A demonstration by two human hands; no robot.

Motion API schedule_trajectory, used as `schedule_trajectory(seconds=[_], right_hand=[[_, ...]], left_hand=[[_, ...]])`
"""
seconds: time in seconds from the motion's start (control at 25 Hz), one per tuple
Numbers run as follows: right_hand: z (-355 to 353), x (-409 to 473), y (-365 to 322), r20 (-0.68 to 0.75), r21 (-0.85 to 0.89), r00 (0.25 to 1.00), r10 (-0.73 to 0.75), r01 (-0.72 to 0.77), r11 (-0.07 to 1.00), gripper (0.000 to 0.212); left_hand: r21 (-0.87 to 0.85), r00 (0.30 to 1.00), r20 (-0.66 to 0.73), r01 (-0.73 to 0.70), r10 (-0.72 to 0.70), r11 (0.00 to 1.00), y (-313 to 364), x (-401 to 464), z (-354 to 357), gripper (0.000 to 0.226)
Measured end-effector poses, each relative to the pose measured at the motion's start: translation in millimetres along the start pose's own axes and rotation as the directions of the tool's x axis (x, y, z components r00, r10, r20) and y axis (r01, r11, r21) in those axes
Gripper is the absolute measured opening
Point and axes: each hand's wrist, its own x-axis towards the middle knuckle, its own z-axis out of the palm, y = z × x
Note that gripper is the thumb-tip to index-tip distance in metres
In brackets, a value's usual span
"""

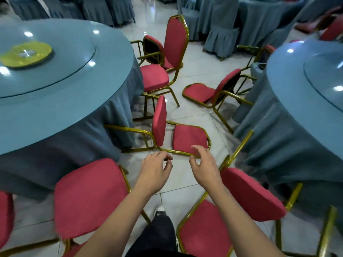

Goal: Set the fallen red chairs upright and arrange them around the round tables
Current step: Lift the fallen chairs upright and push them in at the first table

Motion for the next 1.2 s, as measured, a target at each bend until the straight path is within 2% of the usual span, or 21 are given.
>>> schedule_trajectory(seconds=[0.2, 0.4, 0.52, 0.72, 0.96, 1.2], right_hand=[[-13, 87, 27, -0.032, -0.047, 0.996, 0.084, -0.085, 0.995, 0.036], [-7, 188, 35, -0.008, -0.057, 0.988, 0.157, -0.158, 0.986, 0.037], [-6, 243, 36, -0.013, -0.044, 0.983, 0.186, -0.186, 0.982, 0.036], [-10, 293, 63, -0.013, -0.017, 0.953, 0.301, -0.302, 0.953, 0.035], [-10, 340, 112, 0.052, -0.033, 0.921, 0.387, -0.385, 0.922, 0.035], [0, 403, 188, 0.157, -0.01, 0.888, 0.432, -0.436, 0.9, 0.036]], left_hand=[[-0.053, 0.998, 0.049, -0.046, 0.049, 0.998, 13, 100, 26, 0.015], [-0.017, 0.993, 0.111, -0.037, 0.039, 0.999, 1, 204, 32, 0.015], [0.033, 0.986, 0.147, -0.09, 0.085, 0.995, -1, 270, 29, 0.014], [0.003, 0.972, 0.205, -0.113, 0.11, 0.994, 12, 344, 38, 0.017], [-0.004, 0.96, 0.273, -0.062, 0.06, 0.998, 13, 400, 80, 0.017], [0.023, 0.952, 0.292, 0.09, -0.093, 0.996, 19, 443, 146, 0.025]])
